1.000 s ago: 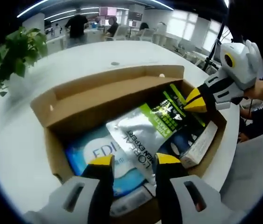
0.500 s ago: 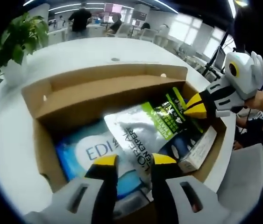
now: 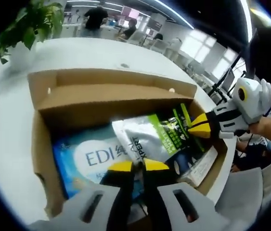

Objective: Operate the shoe box by opening the lid, removing the specified soft item, and placing it in the target area until the item is outside and the box remains undamaged.

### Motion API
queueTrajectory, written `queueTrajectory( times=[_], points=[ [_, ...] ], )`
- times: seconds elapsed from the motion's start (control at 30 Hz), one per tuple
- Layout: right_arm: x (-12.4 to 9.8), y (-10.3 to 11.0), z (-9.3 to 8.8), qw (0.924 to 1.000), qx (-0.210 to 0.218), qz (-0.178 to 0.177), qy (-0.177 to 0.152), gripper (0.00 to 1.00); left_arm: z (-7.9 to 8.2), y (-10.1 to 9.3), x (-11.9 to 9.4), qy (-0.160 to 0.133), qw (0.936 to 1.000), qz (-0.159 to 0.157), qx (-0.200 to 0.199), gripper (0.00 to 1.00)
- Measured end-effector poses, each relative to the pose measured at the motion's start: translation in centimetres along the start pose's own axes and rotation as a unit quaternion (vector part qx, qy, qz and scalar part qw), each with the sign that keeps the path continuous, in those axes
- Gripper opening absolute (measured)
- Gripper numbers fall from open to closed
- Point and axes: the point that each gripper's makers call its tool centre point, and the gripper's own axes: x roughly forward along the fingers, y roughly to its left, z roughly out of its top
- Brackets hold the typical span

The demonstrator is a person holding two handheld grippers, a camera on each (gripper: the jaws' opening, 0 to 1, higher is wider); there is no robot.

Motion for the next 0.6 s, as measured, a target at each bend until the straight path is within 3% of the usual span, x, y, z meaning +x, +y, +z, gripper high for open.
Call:
queueTrajectory(
  times=[0.6],
  points=[
    [-1.8,-0.2,1.3,0.9983,0.047,-0.007,-0.032,0.0,1.5,-1.0,-1.2,-0.021,0.9995,0.005,0.024,0.0]
  ],
)
